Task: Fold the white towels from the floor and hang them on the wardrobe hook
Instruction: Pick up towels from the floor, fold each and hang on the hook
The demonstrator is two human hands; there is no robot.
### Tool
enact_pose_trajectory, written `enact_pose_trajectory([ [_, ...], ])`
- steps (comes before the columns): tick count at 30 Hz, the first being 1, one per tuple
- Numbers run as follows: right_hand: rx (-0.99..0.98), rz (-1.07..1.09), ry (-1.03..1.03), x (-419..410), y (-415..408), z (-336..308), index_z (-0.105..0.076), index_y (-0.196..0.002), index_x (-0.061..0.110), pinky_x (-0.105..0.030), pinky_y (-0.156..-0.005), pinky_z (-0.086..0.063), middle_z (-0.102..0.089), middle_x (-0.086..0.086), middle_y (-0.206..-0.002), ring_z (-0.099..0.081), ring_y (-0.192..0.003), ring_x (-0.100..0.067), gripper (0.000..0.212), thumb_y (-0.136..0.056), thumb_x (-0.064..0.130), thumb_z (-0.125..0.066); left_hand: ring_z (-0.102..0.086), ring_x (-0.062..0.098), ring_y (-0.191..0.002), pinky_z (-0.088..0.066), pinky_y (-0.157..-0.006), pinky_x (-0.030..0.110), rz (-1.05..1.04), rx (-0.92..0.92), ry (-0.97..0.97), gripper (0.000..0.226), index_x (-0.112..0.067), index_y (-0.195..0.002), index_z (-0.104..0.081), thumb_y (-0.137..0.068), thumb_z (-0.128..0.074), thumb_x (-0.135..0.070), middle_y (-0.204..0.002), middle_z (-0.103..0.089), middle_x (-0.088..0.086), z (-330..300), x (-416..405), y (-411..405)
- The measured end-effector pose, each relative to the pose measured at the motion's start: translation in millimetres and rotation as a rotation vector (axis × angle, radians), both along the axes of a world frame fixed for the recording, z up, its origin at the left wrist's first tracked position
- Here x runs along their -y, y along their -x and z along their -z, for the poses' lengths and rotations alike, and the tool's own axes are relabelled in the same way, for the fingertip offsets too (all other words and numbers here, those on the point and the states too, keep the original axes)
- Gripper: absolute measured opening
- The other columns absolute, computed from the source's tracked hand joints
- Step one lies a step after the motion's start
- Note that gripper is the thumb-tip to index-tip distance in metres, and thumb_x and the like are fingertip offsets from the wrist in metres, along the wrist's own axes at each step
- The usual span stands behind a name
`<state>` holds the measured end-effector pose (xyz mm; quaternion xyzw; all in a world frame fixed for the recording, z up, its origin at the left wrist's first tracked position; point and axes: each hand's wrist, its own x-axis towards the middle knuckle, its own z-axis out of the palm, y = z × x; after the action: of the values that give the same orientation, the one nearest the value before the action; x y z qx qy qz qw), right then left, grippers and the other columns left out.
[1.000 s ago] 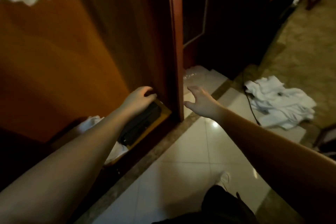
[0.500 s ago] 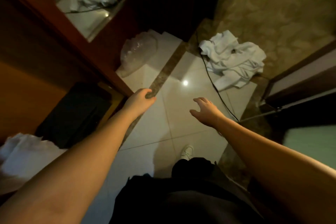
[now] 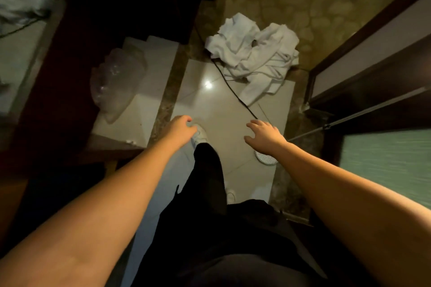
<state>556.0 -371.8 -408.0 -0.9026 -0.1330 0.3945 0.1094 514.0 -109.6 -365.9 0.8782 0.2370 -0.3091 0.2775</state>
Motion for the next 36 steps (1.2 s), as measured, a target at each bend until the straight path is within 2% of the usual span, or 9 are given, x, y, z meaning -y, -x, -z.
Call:
enact_pose_trajectory([
  [5,-0.054,0.063,0.084,-1.6,-91.6,43.3,-0.041,-0.153,0.020,-0.042,-0.117,-0.025,-0.029,-0.001,-0.163,-0.027,-0.148,-0.027,0.058,-0.100,0.044,-0.048,-0.053,0.031,-0.127,-0.045,-0.102,0.037,0.107,-0.058,0.045,0.048,-0.013,-0.143,-0.050,-0.099,-0.057,-0.032,-0.147,-0.050,0.012,57.6,-8.5,-117.3],
  [9,-0.208,0.261,0.117,-4.6,-158.8,81.9,-0.043,-0.151,0.015,-0.042,-0.114,-0.032,-0.033,-0.007,-0.160,-0.037,-0.142,-0.031,0.056,-0.101,0.041,-0.046,-0.058,0.031,-0.118,-0.045,-0.083,0.030,0.220,-0.166,0.056,0.048,-0.018,-0.144,-0.049,-0.100,-0.055,-0.033,-0.142,-0.054,0.012,98.0,-22.3,-216.3],
  [12,-0.270,0.395,0.099,-8.8,-206.2,105.1,-0.046,-0.148,0.013,-0.042,-0.114,-0.036,-0.037,-0.011,-0.157,-0.040,-0.140,-0.032,0.054,-0.101,0.039,-0.048,-0.057,0.032,-0.119,-0.041,-0.081,0.028,0.310,-0.180,0.050,0.047,-0.017,-0.144,-0.048,-0.100,-0.054,-0.030,-0.141,-0.054,0.013,120.9,-30.1,-280.1],
  [16,-0.300,0.618,0.032,-7.5,-256.7,145.5,-0.057,-0.139,0.012,-0.034,-0.095,-0.043,-0.051,-0.013,-0.146,-0.055,-0.119,-0.030,0.046,-0.100,0.035,-0.050,-0.054,0.032,-0.125,-0.036,-0.084,0.027,0.334,-0.182,0.050,0.045,-0.011,-0.141,-0.052,-0.099,-0.056,-0.027,-0.142,-0.055,0.013,164.8,-29.1,-340.2],
  [19,-0.339,0.749,-0.011,0.3,-278.8,199.4,-0.064,-0.125,0.005,-0.032,-0.082,-0.042,-0.063,-0.017,-0.129,-0.059,-0.104,-0.032,0.037,-0.100,0.030,-0.052,-0.056,0.031,-0.123,-0.042,-0.090,0.030,0.358,-0.247,0.076,0.045,-0.011,-0.140,-0.054,-0.098,-0.057,-0.028,-0.140,-0.057,0.013,218.5,-19.7,-366.1],
  [23,-0.396,0.836,0.006,13.5,-299.2,288.3,-0.063,-0.126,0.006,-0.029,-0.086,-0.036,-0.061,-0.017,-0.132,-0.056,-0.118,-0.033,0.035,-0.101,0.028,-0.052,-0.059,0.029,-0.113,-0.049,-0.094,0.035,0.383,-0.335,0.101,0.043,-0.013,-0.137,-0.055,-0.098,-0.056,-0.030,-0.133,-0.060,0.012,309.8,5.6,-389.7],
  [27,-0.502,0.967,-0.026,33.6,-304.4,382.8,-0.060,-0.131,0.005,-0.033,-0.099,-0.039,-0.058,-0.018,-0.137,-0.053,-0.126,-0.033,0.037,-0.102,0.026,-0.052,-0.059,0.025,-0.101,-0.047,-0.084,0.031,0.334,-0.394,0.156,0.037,-0.013,-0.128,-0.062,-0.096,-0.059,-0.031,-0.123,-0.064,0.011,406.8,42.1,-401.6],
  [30,-0.607,1.167,-0.125,44.8,-299.0,447.7,-0.055,-0.137,0.007,-0.045,-0.110,-0.043,-0.054,-0.017,-0.142,-0.052,-0.130,-0.034,0.041,-0.102,0.028,-0.054,-0.058,0.025,-0.107,-0.043,-0.084,0.029,0.294,-0.415,0.227,0.034,-0.012,-0.126,-0.064,-0.095,-0.061,-0.027,-0.127,-0.063,0.010,471.1,71.4,-400.1],
  [36,-0.717,1.499,-0.295,44.8,-293.3,544.2,-0.052,-0.141,0.016,-0.037,-0.090,-0.049,-0.048,-0.006,-0.149,-0.050,-0.128,-0.021,0.046,-0.099,0.033,-0.061,-0.052,0.028,-0.127,-0.037,-0.084,0.024,0.328,-0.425,0.288,0.062,-0.014,-0.149,-0.041,-0.091,-0.064,-0.014,-0.148,-0.048,0.012,574.3,112.8,-387.6],
])
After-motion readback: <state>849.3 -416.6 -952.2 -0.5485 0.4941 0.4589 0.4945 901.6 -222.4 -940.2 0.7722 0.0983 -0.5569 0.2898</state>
